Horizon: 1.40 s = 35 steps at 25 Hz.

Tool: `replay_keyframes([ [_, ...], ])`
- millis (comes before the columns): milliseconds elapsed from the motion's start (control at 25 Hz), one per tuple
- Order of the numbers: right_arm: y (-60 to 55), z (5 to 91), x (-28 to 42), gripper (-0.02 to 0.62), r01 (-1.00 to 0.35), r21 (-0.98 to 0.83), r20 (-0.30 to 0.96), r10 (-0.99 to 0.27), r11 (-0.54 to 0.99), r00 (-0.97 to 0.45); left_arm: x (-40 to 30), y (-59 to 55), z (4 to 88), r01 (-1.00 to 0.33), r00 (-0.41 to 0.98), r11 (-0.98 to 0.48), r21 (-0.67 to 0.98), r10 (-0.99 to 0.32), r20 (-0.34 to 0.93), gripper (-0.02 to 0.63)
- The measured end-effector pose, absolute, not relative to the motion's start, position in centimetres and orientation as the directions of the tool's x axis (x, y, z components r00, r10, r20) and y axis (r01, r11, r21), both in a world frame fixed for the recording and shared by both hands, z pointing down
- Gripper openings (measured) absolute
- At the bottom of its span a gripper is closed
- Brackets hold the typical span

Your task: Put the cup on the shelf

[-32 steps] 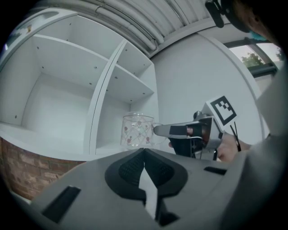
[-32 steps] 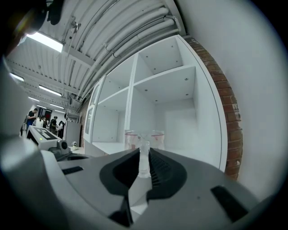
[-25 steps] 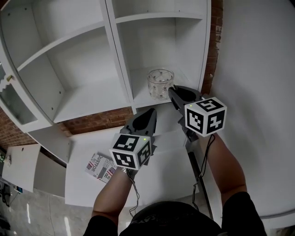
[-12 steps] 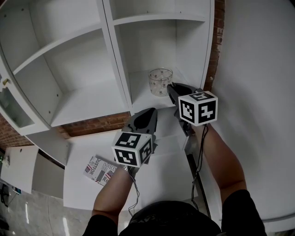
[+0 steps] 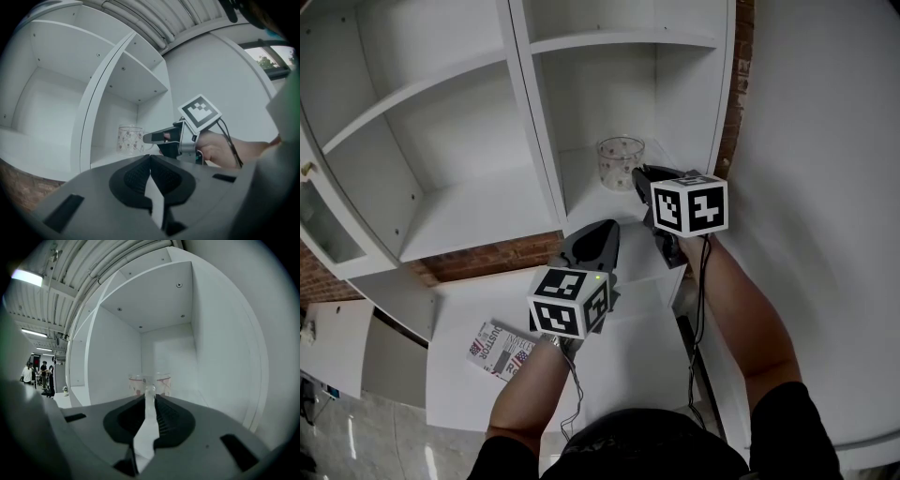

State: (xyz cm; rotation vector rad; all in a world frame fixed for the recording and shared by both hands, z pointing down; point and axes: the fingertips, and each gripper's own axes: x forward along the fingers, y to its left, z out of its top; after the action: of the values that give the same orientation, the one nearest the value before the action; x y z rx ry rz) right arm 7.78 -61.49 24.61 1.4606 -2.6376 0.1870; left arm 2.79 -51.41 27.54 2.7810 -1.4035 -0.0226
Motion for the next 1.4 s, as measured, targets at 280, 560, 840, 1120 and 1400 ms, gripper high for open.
replay_keyframes([
  [280, -62.1, 24.4, 7.8, 0.051, -0.872, -0.031, 0.175, -0.857, 0.488, -0.485, 2.3, -51.6, 27.7, -0.805, 0.592, -0.592, 0.031, -0.806, 0.007, 0.006],
  [560, -61.8, 24.0, 7.6, 0.14, -0.855, -0.053, 0.139, -0.844, 0.516, -0.518, 2.6, -51.2, 28.1, -0.804, 0.594, -0.593, 0.039, -0.804, 0.022, 0.006],
  [840, -60.6, 23.4, 8.5, 0.163, -0.865, -0.044, 0.087, -0.86, 0.501, -0.503, 1.8, -50.1, 28.1, -0.818, 0.575, -0.574, 0.041, -0.817, 0.025, 0.006],
  [1120, -56.1, 22.8, 9.8, 0.0, -0.894, 0.049, -0.005, -0.895, 0.445, -0.446, 0.4, -47.5, 28.5, -0.826, 0.563, -0.561, 0.06, -0.826, 0.027, 0.006],
  [1400, -49.5, 26.5, 7.5, 0.0, -0.907, 0.025, -0.017, -0.907, 0.421, -0.422, -3.4, -42.2, 30.6, -0.826, 0.563, -0.559, 0.067, -0.824, 0.063, 0.006],
])
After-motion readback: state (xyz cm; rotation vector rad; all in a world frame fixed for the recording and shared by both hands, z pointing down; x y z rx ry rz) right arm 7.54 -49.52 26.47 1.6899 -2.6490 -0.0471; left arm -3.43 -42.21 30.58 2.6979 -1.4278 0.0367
